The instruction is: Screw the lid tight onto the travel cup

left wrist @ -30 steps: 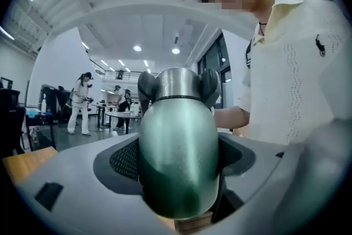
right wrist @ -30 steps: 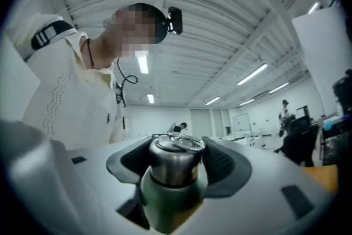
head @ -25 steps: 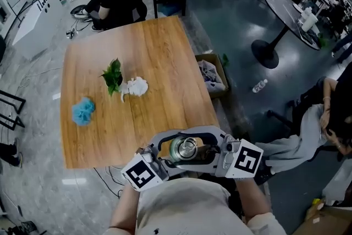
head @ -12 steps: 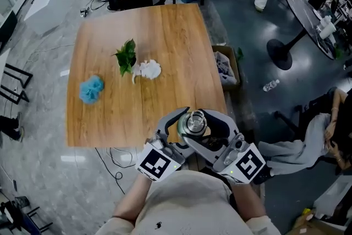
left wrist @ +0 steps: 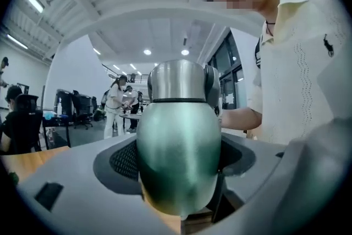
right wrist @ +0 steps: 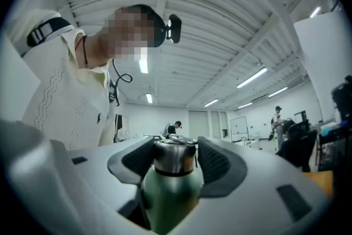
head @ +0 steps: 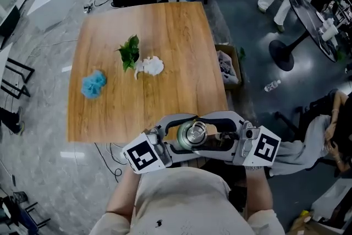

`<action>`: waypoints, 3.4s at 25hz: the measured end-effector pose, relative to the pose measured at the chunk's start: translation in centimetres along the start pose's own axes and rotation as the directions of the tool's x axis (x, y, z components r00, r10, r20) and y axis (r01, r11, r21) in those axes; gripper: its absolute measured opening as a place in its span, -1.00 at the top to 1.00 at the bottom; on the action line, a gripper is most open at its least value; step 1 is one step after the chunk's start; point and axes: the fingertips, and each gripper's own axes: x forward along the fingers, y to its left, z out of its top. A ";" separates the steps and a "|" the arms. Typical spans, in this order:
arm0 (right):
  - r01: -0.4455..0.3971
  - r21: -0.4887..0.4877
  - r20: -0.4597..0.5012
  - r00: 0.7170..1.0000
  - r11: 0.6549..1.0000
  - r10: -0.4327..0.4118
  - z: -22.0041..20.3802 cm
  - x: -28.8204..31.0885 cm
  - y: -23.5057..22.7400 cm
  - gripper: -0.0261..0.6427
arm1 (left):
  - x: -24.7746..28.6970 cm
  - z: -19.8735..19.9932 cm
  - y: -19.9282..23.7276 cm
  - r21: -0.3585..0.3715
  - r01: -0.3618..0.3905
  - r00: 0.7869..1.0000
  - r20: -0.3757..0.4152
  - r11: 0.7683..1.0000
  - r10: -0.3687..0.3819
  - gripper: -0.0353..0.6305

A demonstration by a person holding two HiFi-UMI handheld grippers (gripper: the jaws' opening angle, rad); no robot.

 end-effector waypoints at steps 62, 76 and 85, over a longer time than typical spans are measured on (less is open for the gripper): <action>0.550 -0.026 -0.065 0.833 0.835 -0.550 -3.7 0.6 -6.0 0.23 | -0.6 -2.6 8.6 0.003 -0.550 0.828 -0.131 0.835 0.546 -0.29; 0.257 -0.076 -0.015 0.966 0.963 -0.259 -2.4 2.8 -4.6 0.21 | -1.5 -1.7 7.1 0.021 -0.377 0.918 -0.124 0.926 0.376 -0.29; 0.413 -0.076 -0.044 0.908 0.907 -0.417 -3.7 2.6 -6.2 0.22 | -2.0 -3.2 9.3 -0.046 -0.543 0.834 -0.148 0.838 0.532 -0.29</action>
